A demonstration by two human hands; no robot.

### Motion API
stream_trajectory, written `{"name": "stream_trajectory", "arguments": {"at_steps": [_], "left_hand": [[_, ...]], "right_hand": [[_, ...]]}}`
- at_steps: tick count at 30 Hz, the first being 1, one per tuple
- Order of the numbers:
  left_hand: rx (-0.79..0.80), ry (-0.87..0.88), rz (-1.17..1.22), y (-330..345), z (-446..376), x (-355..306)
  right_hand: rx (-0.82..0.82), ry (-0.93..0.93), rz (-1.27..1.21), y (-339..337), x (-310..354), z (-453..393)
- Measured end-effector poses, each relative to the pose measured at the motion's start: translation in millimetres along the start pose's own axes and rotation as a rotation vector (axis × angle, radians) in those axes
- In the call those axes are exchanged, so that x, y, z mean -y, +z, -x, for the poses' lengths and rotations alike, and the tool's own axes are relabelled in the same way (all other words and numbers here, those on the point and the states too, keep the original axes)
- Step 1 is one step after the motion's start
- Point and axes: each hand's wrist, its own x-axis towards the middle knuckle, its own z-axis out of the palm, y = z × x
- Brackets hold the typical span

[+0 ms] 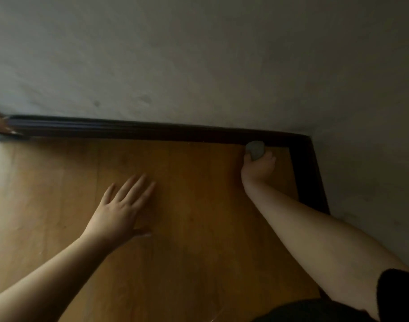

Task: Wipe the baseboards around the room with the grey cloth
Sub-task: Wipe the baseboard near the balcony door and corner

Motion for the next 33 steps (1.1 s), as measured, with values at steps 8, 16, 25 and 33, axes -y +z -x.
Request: {"name": "stream_trajectory", "arguments": {"at_steps": [8, 16, 25, 33], "left_hand": [[0.067, -0.174, 0.078, 12.2, 33.9, 32.2], [0.061, -0.301, 0.043, 21.5, 65.0, 54.1], [0.042, -0.487, 0.087, 30.0, 113.6, 80.4], [0.161, -0.542, 0.15, 30.7, 142.2, 98.8]], "right_hand": [[0.158, 0.031, -0.042, 65.5, 79.0, 104.9], [0.267, 0.111, -0.095, 104.1, 131.1, 176.0], [0.503, 0.003, -0.136, 153.4, 198.6, 275.9], [0.643, -0.109, -0.187, 179.9, 246.1, 342.0]]}}
